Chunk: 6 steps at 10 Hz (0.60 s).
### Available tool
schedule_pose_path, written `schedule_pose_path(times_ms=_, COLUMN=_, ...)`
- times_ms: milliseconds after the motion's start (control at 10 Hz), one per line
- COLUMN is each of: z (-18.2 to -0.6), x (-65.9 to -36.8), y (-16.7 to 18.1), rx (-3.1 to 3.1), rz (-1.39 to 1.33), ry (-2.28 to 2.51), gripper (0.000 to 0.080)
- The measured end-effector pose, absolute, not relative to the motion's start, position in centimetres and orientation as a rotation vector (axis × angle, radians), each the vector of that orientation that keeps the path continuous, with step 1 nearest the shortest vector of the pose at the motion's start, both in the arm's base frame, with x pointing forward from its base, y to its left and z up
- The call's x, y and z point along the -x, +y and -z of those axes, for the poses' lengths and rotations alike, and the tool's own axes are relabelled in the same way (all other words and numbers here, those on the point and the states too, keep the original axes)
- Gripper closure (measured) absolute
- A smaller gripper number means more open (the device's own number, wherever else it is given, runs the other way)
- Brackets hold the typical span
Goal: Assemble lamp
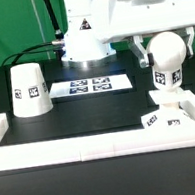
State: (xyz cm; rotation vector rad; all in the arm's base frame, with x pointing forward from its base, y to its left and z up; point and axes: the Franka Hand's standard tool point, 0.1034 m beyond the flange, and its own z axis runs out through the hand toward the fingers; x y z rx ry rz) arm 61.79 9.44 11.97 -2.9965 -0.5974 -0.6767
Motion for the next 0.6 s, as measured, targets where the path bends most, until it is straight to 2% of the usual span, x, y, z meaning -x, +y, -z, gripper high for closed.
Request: schedule_pose_path(times_ms=600, z=-11.86, x=-61.36, y=9.53, rx=2.986, rz=0.768, ry=-0.602, gripper=0.0222)
